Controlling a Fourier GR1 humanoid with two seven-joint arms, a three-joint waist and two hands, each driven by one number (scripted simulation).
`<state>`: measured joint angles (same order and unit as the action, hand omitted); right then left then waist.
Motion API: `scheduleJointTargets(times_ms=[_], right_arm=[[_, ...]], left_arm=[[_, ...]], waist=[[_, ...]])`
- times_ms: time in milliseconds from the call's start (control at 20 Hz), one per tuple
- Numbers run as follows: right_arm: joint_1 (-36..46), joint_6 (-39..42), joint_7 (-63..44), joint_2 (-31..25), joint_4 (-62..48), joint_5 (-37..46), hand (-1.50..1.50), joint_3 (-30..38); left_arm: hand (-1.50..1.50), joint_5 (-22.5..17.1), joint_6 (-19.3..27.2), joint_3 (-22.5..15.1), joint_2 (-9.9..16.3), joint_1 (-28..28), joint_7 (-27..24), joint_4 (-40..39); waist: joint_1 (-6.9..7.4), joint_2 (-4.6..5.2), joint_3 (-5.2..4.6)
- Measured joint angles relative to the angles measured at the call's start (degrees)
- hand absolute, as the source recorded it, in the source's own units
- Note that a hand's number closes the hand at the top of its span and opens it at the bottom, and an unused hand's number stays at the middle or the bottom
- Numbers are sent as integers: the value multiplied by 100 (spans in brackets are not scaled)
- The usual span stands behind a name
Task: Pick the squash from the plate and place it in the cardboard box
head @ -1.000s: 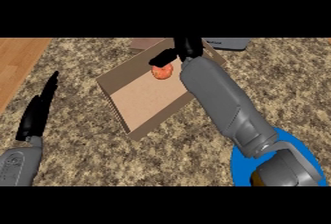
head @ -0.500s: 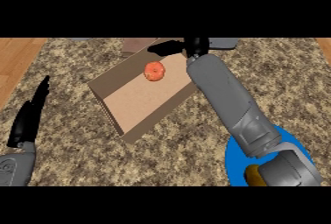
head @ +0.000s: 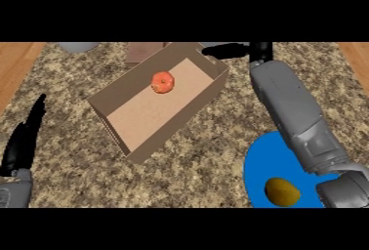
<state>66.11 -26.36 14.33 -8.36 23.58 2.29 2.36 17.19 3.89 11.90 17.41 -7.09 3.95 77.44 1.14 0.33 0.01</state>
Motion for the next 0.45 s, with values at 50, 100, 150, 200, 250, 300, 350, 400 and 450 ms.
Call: scheduleJointTargets(times_ms=[50, 100, 150, 200, 250, 300, 350, 400, 450], right_arm=[[-117, 141, 28, -153, 49, -23, -150, 26], [-257, 282, 80, -278, 108, -36, -150, 35], [-383, 386, 138, -390, 166, -39, -150, 45], [-519, 510, 170, -513, 265, -45, -150, 48], [-699, 607, 196, -605, 399, -57, -150, 45], [-739, 761, 158, -749, 450, -66, -150, 62], [-857, 938, 150, -896, 539, -81, -150, 66], [-932, 1095, 173, -1008, 563, -74, -150, 65], [-1037, 1258, 118, -1115, 687, -69, -150, 38]], left_arm=[[0, -48, -54, 61, 63, 64, -50, 8], [0, -68, -73, 112, 112, 14, -80, -73], [0, -52, -58, 117, 114, -36, -85, -136], [0, -54, -51, 120, 98, -7, -97, -122], [0, -54, -56, 138, 119, -12, -90, -119], [0, -35, -48, 111, 94, 19, -71, -59], [0, -39, -55, 108, 81, 33, -31, -26], [0, -53, -64, 131, 90, 35, -100, -77], [0, -31, -54, 126, 89, 44, -100, -77]], waist=[[-24, -9, 0], [-56, -15, -1], [-75, -18, 0], [-91, -25, 0], [-114, -35, -1], [-110, -34, 1], [-120, -40, 0], [-116, -37, 0], [-127, -41, 0]])
